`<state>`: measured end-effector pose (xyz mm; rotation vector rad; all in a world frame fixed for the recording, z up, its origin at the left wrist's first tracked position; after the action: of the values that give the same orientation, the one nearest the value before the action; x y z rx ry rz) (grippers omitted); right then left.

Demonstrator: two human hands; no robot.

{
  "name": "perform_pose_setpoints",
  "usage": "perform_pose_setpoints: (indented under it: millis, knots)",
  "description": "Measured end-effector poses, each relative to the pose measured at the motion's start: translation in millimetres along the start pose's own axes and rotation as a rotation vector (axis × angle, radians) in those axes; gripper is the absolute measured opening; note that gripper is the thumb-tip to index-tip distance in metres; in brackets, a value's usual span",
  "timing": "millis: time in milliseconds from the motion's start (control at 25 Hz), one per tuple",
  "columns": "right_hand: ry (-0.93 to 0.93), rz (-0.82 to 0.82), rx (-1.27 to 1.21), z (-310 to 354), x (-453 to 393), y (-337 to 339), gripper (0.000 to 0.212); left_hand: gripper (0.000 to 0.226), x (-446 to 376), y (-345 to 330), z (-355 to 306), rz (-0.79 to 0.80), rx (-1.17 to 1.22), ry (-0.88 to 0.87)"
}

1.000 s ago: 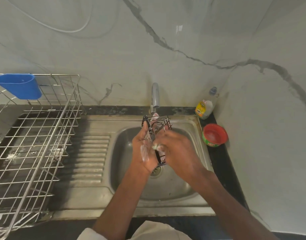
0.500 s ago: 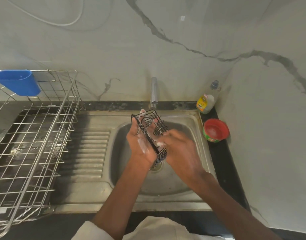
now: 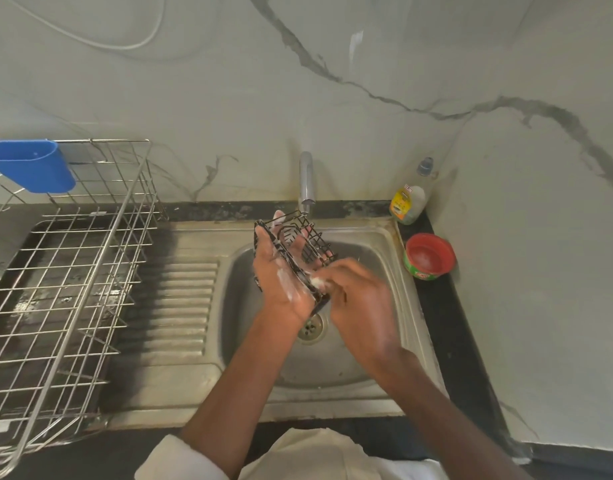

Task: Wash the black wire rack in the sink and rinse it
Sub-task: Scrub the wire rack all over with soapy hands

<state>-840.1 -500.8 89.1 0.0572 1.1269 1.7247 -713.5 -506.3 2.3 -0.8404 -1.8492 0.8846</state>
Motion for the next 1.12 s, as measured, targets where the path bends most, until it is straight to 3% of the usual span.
perform_pose_setpoints:
  millis: [80, 200, 320, 480, 600, 840, 1040, 1120]
  knots:
    - [0.019, -0.055, 0.043, 10, -7, -3, 0.036, 0.059, -1, 7, 4, -0.05, 0.043, 0.001]
    - [-0.127, -0.154, 0.071, -11, -15, 13, 0.032, 0.07, 1, 14, 1, -0.06, 0.023, -0.01]
    - [-0.005, -0.053, 0.15, 7, -12, 6, 0.033, 0.071, -1, 20, 5, -0.038, -0.065, 0.014]
    - [-0.231, 0.004, 0.114, -18, -45, 3, 0.035, 0.098, 8, 14, 21, 0.098, -0.346, 0.096]
    - [-0.19, 0.005, 0.094, -11, -87, -3, 0.025, 0.095, 16, 7, 25, 0.137, -0.437, 0.112]
    - [-0.03, 0.07, 0.145, -1, -32, 1, 0.035, 0.083, 11, 3, 8, 0.106, -0.27, 0.08]
    - [-0.191, -0.107, 0.199, -30, -5, 16, 0.038, 0.113, 5, 12, 22, 0.054, -0.297, 0.092]
    - [-0.101, -0.112, 0.225, -12, -2, 12, 0.04, 0.109, 5, 12, 25, 0.059, -0.243, 0.104]
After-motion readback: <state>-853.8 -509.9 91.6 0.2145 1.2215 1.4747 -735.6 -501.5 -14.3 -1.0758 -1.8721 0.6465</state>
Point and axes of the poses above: each hand's wrist, its own x-axis away from the middle knuckle, its own y-axis out of the back of the hand, z = x × y, the point moved 9 cm from there along -x, towards the middle knuckle, and after that the axes turned 7 degrees about x, right-handed, at the moved point
